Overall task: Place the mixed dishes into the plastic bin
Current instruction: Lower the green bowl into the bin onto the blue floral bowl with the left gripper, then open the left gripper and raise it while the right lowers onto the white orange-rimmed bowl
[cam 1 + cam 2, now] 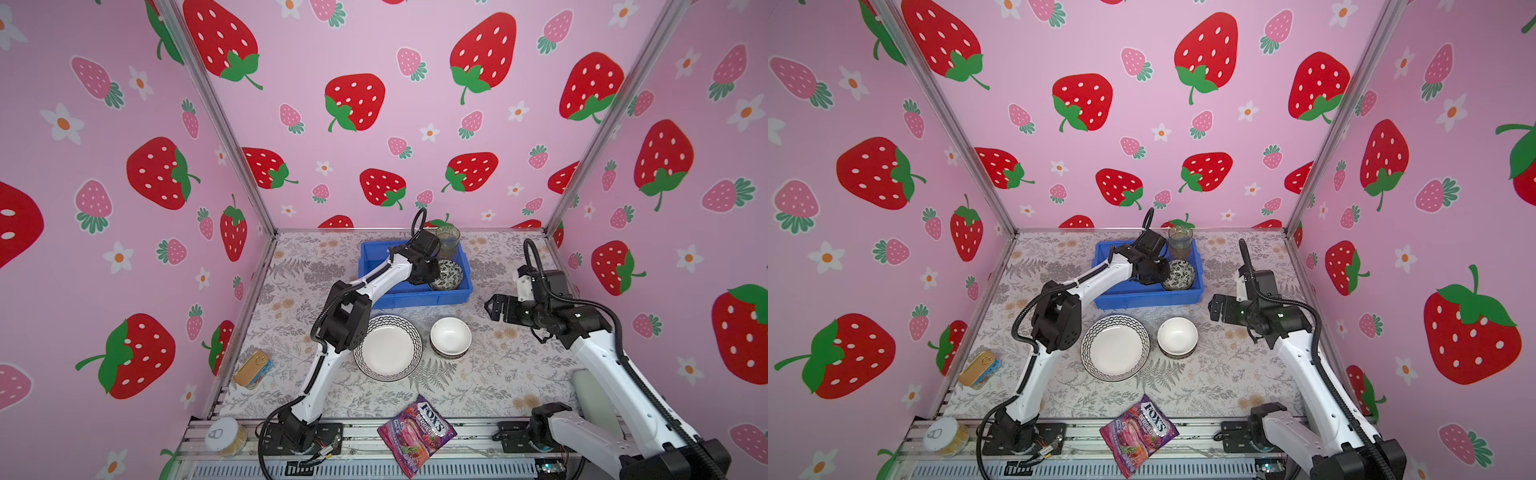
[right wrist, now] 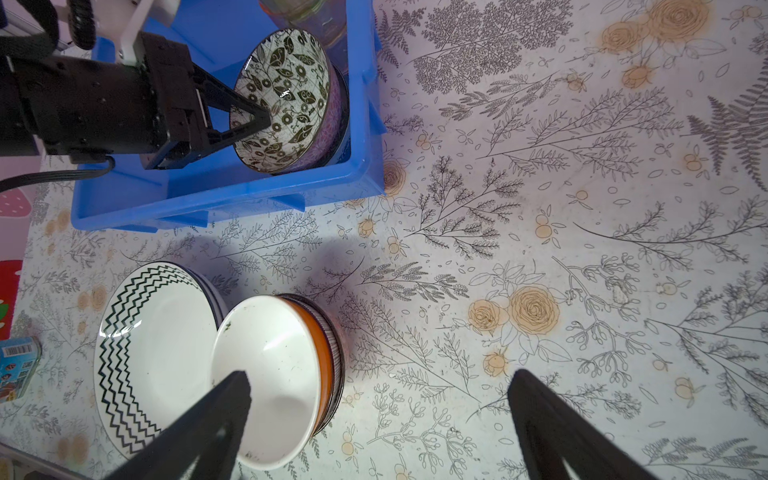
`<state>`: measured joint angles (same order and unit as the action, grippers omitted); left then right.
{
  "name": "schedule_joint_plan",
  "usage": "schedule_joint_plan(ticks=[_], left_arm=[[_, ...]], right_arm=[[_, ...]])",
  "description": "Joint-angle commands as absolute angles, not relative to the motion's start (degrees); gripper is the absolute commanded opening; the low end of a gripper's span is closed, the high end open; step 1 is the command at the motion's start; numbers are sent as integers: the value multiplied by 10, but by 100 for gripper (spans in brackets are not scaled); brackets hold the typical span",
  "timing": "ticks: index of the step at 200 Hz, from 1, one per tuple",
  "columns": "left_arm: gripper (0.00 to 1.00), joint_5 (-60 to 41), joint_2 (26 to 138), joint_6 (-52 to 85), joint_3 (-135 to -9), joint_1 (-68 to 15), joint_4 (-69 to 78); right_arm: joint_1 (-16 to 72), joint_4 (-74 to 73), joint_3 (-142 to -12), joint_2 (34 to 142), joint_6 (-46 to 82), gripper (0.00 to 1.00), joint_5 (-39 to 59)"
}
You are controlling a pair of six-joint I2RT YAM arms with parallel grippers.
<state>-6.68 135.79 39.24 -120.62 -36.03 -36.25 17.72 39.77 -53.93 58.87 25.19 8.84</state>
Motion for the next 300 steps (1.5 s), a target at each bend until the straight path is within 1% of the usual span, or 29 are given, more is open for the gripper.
schedule_joint_plan(ticks=[1,21,40,77,96,124,146,160,186,235,257,289,300], left_arm=[[18,-75,1355,398,-1238,-361,-355],[25,-75,1354,398,-1238,-362,-356],[27,-75,1355,397,-1238,-362,-356],[38,-75,1351,397,-1238,-363,-360],[49,-94,1344,395,-1239,-363,-362],[61,-94,1330,393,-1236,-364,-366],[71,-95,1318,391,-1236,-366,-370],[75,-95,1309,389,-1235,-366,-373],[78,-99,1294,388,-1231,-366,-376],[80,-95,1256,381,-1203,-365,-379],[81,-90,1226,378,-1179,-365,-379],[85,-82,1169,369,-1133,-362,-377],[86,-63,1146,368,-1110,-360,-374]], right_arm=[[173,394,-534,583,243,99,94],[173,396,-534,581,243,99,93],[172,397,-535,579,243,99,92],[171,402,-537,579,240,99,98],[171,404,-535,581,237,99,102],[171,406,-534,581,236,100,104],[171,406,-532,582,235,95,107],[172,407,-530,584,233,93,111],[171,405,-526,585,232,90,117],[178,383,-504,595,243,82,155],[208,371,-492,603,263,79,145],[275,363,-495,627,298,75,96],[294,359,-496,639,307,74,82]])
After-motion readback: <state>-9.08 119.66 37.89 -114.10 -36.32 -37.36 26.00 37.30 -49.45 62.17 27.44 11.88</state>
